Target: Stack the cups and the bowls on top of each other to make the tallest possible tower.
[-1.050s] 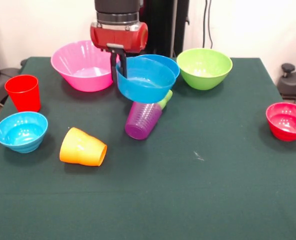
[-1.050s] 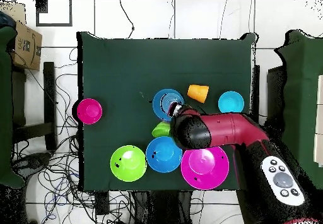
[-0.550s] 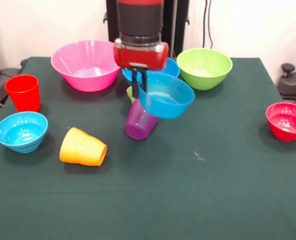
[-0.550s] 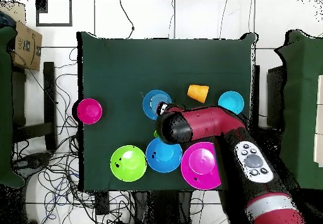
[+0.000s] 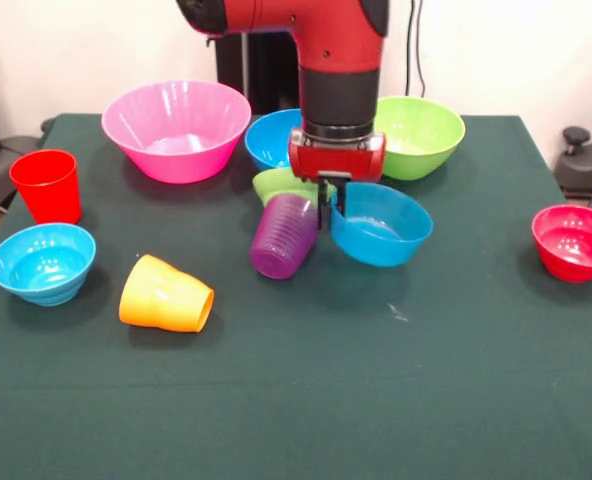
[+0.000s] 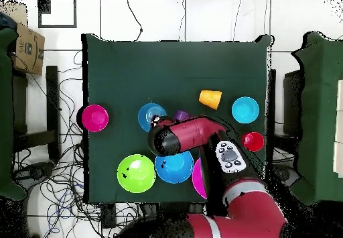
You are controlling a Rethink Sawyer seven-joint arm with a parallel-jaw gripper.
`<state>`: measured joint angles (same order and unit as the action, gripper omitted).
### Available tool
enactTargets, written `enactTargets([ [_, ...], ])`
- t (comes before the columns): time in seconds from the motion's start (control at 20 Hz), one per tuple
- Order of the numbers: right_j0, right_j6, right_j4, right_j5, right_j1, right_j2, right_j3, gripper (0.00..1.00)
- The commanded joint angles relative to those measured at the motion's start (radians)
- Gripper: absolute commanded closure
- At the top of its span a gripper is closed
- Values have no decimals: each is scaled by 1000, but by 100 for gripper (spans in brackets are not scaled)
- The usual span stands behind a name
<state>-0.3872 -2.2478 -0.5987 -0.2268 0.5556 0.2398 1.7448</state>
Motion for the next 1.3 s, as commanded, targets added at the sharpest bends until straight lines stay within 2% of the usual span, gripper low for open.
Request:
enactTargets([
  [0.05, 19, -95, -7, 58, -90, -77, -95, 100],
  [0.6, 100, -103, 35, 79, -186, -142, -197, 100],
  [1.3, 111, -72, 66, 74, -187, -162, -207, 100],
])
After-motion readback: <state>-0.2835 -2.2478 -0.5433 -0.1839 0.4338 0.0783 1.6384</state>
